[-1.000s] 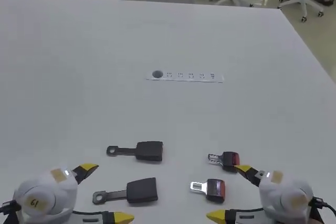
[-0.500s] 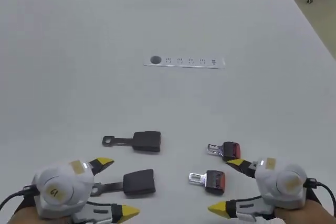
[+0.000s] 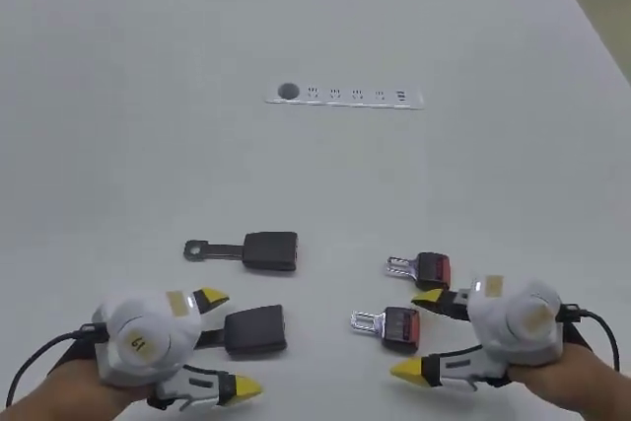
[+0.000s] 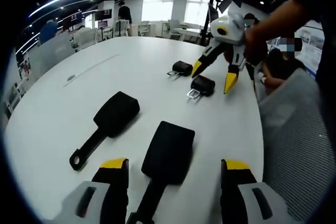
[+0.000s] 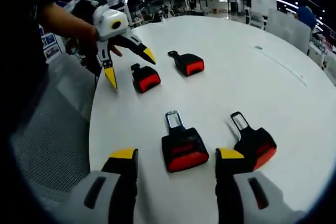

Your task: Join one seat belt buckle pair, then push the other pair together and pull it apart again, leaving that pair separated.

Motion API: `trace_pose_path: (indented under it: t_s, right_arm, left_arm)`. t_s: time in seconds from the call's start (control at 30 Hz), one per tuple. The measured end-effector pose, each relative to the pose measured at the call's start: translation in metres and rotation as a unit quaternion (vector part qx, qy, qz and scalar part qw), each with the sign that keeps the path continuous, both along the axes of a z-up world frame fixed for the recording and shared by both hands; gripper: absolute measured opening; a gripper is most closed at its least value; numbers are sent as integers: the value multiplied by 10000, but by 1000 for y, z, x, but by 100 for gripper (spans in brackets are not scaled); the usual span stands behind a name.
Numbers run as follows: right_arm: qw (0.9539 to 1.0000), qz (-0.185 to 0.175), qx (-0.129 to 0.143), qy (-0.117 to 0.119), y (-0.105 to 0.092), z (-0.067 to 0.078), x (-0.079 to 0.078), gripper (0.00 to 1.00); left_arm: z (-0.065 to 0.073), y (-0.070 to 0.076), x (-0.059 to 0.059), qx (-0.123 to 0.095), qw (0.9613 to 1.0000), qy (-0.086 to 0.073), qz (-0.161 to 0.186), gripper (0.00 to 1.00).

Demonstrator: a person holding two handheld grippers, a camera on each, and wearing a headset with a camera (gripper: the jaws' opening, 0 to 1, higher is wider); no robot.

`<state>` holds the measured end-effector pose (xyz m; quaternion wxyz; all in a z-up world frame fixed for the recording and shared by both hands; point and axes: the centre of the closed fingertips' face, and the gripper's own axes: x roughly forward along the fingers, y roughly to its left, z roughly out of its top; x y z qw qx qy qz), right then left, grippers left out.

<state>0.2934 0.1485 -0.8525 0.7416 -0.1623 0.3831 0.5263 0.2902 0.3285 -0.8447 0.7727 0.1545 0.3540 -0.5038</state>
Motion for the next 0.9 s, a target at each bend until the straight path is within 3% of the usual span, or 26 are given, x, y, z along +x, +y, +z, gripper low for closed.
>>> trace_pose_path:
  t_s: [0.2, 0.37, 0.4, 0.43, 0.57, 0.7, 0.73, 0.8, 0.9]
  right_arm:
    - [9997, 227, -71, 42, 1, -3, -2, 61]
    - [9985, 531, -130, -60, 0, -4, 0, 55]
    - [9983, 567, -140, -20, -1, -4, 1, 54]
    - [9980, 617, -143, -7, -1, -4, 0, 51]
    - [9955, 905, -229, -164, -3, -6, -2, 47]
    - [9951, 928, -255, -226, -4, -6, 1, 42]
    - [9948, 949, -272, -238, -5, -7, 1, 40]
    - [9947, 960, -287, -226, -7, -7, 5, 36]
    - [9926, 1152, -286, -237, -7, -7, 4, 36]
  left_arm:
    - [-6, -2, 3, 71, 9998, -16, -163, 68]
    - [-9, -3, 3, 11, 9997, 48, -221, 56]
    - [-9, -5, 4, 4, 9993, -129, -352, 55]
    - [-10, -4, 2, 21, 9994, -89, -324, 54]
    - [-9, -4, 3, 77, 9987, -178, -476, 47]
    - [-9, 1, 10, 183, 9977, -273, -585, 36]
    - [-9, 2, 9, 201, 9972, -250, -682, 35]
    - [-9, 2, 8, 257, 9942, -382, -970, 34]
    - [-10, 1, 7, 277, 9924, -328, -1151, 34]
